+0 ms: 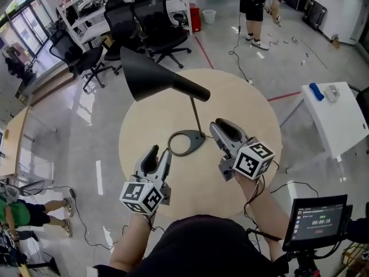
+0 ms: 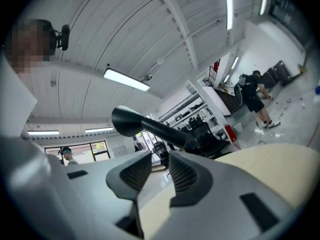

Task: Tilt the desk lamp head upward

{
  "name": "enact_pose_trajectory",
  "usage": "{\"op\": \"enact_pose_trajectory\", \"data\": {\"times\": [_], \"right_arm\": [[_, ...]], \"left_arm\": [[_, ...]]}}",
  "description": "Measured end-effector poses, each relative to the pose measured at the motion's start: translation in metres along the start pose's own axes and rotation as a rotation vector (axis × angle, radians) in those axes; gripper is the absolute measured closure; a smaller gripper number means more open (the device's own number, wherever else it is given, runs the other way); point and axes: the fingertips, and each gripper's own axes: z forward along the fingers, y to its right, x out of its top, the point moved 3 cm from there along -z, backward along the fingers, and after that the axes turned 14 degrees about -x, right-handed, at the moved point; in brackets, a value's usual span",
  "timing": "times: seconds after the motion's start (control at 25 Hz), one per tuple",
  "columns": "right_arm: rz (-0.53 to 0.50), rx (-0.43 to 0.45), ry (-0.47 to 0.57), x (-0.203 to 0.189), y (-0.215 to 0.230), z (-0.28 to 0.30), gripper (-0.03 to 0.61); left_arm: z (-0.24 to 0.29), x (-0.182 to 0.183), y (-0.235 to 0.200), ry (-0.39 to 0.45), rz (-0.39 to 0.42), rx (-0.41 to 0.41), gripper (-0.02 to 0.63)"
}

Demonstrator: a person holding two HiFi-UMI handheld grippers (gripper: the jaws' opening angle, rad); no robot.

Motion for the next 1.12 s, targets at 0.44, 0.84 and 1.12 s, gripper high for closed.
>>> {"op": "enact_pose_trajectory", "data": {"times": [0.44,0.84,1.12], "right_arm": [[-0.186,-0.077,-0.001,-0.023,-0.011,-0.068,0.575],[-0.244,-0.047,-0.113,-0.069,-0.043,-0.069,0.575],[-0.242,-0.027,-0.128,-0.082,-0.052,-0.079,0.575]], "left_arm": [[-0.006,-0.073,0.042,-0.157,-0.089,-0.088,0.436],[-0.005,-0.063,0.049,-0.157,-0.09,-0.13,0.436],[0.002,-0.074,0.062,-0.183,-0.094,-0.178,0.436]]}}
